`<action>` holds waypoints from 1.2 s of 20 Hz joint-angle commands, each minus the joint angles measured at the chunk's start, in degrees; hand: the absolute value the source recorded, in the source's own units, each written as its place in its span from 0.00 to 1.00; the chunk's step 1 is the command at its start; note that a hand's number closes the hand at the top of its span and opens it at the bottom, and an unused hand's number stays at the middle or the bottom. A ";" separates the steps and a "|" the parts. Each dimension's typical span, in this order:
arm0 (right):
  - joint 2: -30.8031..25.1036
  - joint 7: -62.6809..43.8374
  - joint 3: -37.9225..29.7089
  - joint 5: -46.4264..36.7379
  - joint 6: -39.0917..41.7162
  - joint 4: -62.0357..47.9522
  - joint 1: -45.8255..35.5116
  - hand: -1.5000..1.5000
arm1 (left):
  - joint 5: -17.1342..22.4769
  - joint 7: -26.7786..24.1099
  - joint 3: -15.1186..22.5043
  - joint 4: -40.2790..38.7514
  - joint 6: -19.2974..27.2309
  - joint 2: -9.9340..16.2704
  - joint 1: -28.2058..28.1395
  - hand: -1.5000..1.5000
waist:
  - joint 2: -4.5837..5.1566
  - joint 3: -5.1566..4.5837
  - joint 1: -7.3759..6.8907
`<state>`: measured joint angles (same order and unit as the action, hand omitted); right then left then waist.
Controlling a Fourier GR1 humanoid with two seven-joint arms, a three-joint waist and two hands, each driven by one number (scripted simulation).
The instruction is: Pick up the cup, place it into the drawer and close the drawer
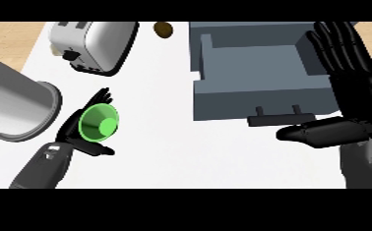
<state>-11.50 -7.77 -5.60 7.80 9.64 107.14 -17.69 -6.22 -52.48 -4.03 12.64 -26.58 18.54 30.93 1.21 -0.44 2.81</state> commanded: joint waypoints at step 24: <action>-1.77 0.13 -2.23 0.65 1.24 -1.09 1.04 0.00 | 13.30 -14.23 -14.39 7.96 14.51 -8.98 2.12 1.00 | -0.94 0.33 -1.95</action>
<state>-13.01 -7.21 -8.08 8.55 10.54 106.01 -16.48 5.62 -62.15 -17.68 19.28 -6.76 9.85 30.71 0.51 -0.19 1.09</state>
